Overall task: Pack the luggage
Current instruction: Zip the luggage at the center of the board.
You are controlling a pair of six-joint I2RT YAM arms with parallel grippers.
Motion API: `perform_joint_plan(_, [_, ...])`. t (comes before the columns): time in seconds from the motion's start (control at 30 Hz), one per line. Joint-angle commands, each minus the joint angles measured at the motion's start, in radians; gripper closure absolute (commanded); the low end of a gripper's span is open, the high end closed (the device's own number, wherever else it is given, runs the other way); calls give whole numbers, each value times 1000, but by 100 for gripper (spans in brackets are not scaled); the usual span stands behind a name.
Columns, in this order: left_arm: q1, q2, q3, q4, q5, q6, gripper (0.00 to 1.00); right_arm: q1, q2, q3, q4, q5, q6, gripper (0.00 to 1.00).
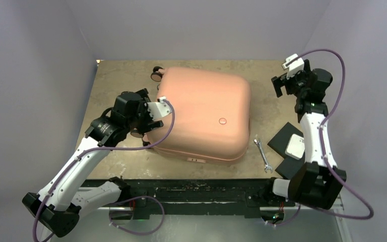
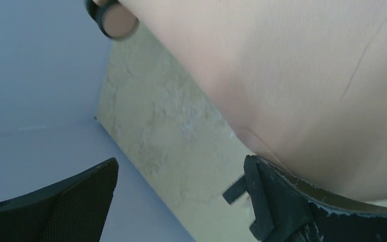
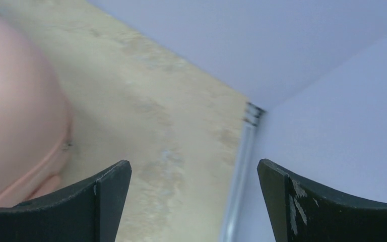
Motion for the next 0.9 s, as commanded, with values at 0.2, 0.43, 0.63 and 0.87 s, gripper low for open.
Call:
perform_joint_plan(0.2, [45,29,-16,-413,50,47,5,8,-182,-102,181,314,79,1])
perform_joint_plan(0.43, [53,32,-84,-333,5,54,5,8,-70,11,-24,132,31,1])
perform_joint_plan(0.63, [76,-7,23,-55,-135,-60,5,9,-60,23,-12,140,45,1])
perform_joint_plan(0.87, [93,-3,254,-292,160,-22,6,9,-96,-19,25,73,74,1])
